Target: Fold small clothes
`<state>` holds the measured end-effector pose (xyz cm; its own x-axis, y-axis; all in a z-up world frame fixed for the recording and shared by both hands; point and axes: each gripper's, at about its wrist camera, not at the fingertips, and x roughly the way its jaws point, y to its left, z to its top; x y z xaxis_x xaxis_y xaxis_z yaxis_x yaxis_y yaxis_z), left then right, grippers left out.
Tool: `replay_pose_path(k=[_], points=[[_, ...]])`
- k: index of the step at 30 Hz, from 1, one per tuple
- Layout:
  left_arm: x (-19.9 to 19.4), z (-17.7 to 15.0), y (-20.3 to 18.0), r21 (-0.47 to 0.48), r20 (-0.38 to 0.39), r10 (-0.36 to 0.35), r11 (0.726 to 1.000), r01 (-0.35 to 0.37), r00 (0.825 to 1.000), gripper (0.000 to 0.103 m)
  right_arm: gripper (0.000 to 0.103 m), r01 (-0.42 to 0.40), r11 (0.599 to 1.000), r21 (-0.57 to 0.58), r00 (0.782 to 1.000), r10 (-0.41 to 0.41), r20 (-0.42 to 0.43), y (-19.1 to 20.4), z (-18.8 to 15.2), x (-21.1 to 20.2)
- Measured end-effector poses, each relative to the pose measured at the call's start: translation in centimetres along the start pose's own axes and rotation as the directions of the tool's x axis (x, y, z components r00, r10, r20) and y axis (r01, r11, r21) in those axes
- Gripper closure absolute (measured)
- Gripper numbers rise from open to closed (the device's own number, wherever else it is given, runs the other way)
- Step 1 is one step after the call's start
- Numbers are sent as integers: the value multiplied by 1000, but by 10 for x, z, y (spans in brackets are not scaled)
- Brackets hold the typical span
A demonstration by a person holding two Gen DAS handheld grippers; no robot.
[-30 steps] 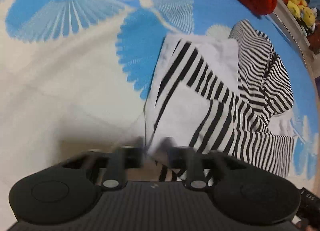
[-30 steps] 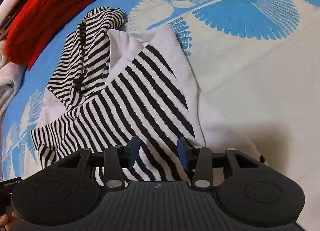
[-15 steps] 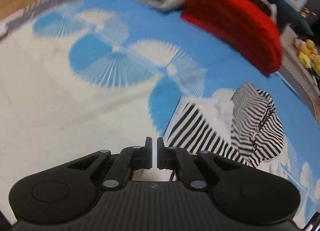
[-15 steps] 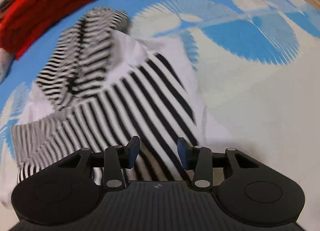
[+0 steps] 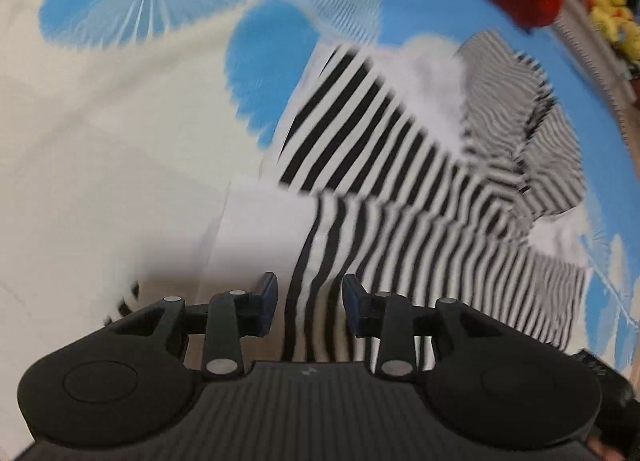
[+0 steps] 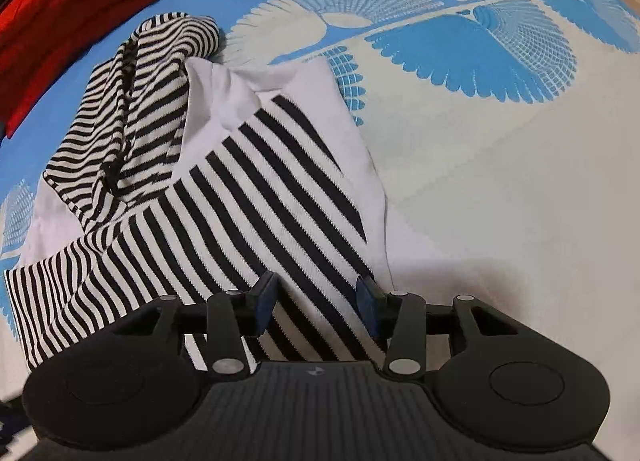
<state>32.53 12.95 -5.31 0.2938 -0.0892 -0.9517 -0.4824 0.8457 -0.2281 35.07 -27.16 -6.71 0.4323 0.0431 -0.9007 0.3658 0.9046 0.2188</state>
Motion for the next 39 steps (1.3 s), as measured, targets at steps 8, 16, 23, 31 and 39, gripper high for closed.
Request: replay_pose_path(k=[8,16,23,31,39], points=[[-21,-2,-24,112,139,4,994,-20,990,55,57,-15,1000,25,1000,15,-16,-10,4,3],[-9,-9,-32,130,121,36,990,-51,992,55,57,-22,1000,17,999,22,24,-12,7,-11],[-37,-11,-55,213,225,17,975,-66,974,54,57,20,999,-44,994,-15,104,-11,11,-25],[-65,-4,-61,262,352,6,959,-104,936,38,57,-1,989,-151,954,47,297,-6,18,-66],[-82,2,-61,275,465,-28,955,-114,885,21,50,-158,949,-274,894,255,369,5,21,-97]])
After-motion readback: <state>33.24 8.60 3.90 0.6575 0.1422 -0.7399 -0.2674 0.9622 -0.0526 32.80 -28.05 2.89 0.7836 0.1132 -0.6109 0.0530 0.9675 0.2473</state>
